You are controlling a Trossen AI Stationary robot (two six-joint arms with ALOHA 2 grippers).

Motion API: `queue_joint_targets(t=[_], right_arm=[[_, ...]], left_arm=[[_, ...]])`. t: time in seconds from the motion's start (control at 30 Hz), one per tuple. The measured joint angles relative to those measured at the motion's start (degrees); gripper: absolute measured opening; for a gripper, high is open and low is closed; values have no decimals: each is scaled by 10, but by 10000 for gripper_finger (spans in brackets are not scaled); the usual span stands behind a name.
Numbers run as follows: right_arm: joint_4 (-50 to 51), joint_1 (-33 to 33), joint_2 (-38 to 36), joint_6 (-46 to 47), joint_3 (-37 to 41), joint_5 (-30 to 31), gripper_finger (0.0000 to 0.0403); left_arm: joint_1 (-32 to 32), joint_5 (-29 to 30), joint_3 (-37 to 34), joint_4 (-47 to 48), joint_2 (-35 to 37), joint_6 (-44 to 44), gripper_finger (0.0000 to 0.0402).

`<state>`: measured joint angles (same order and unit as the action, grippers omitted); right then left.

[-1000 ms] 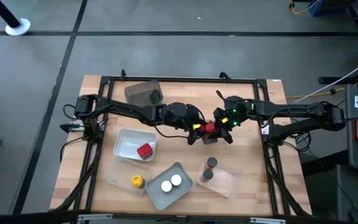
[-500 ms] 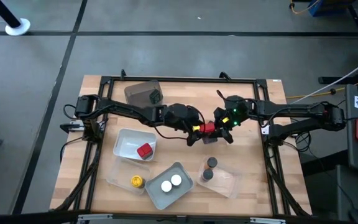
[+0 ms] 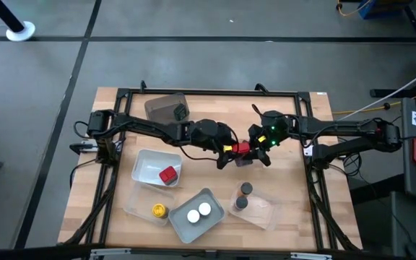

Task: Sort spices by type
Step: Put the red seasoning can into the white bin

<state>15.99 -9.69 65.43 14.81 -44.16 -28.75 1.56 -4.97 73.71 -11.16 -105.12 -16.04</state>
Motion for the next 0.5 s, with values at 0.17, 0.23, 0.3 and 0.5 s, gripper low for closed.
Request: queue_joint_targets(t=[0.17, 0.23, 0.3, 0.5], right_arm=[[0, 0, 0, 0, 0, 7, 207], [0, 0, 0, 0, 0, 9, 220], [0, 0, 0, 0, 0, 11, 234], [1, 0, -1, -2, -1, 9, 270]], left_arm=[[0, -4, 0, -2, 0, 2, 202], [0, -5, 0, -2, 0, 9, 202], [0, -5, 0, 1, 4, 21, 202], [1, -3, 0, 13, 28, 47, 202]])
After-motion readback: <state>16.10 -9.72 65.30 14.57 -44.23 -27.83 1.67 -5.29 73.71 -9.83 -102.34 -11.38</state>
